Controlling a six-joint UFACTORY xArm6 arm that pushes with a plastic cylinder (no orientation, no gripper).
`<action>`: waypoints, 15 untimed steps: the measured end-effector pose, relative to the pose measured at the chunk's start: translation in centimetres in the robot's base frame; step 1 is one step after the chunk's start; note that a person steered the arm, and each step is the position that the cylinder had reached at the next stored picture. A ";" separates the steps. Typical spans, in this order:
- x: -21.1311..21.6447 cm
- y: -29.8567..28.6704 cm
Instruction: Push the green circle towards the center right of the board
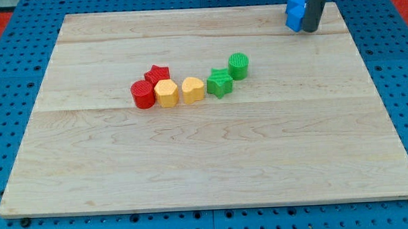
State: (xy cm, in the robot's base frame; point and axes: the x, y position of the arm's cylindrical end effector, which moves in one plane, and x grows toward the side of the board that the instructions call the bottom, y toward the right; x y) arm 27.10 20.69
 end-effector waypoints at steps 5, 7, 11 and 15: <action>6.0 -14.3; 6.0 -23.4; 10.6 -10.6; 14.9 -4.6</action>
State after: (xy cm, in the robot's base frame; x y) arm 42.05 16.12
